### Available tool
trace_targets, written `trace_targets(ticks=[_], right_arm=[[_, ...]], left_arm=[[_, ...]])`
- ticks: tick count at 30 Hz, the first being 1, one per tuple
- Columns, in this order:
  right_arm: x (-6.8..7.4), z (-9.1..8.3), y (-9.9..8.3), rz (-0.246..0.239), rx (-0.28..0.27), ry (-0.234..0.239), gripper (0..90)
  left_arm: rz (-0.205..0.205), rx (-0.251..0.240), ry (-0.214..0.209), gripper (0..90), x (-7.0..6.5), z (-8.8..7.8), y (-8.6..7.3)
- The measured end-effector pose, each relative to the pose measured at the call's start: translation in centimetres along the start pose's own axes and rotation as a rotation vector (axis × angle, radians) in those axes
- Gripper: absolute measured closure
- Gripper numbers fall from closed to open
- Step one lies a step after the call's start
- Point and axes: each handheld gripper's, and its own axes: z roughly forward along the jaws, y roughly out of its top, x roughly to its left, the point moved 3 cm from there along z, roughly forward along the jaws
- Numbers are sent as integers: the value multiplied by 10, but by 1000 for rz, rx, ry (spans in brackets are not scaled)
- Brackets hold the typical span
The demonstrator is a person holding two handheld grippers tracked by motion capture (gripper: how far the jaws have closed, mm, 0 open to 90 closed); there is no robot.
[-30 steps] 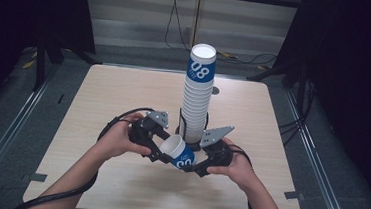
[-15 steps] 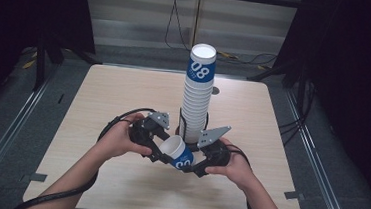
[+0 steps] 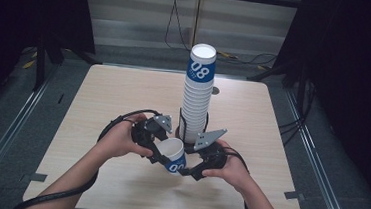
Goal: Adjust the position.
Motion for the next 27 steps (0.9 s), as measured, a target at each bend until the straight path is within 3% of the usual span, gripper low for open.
trace_targets(ticks=[12,14,20,23,27], right_arm=[[-1,1,-3,2,6,-13,187],[-1,1,-4,2,8,-16,179],[-1,1,-6,8,12,-27,168],[-1,2,-8,4,12,-31,166],[-2,2,-11,7,11,-33,165]], left_arm=[[9,47,33,200,1,-1,-3],[22,71,55,199,1,-2,-4],[27,81,64,195,0,-1,-4],[44,118,77,193,0,0,-5],[52,125,83,191,-1,1,-5]])
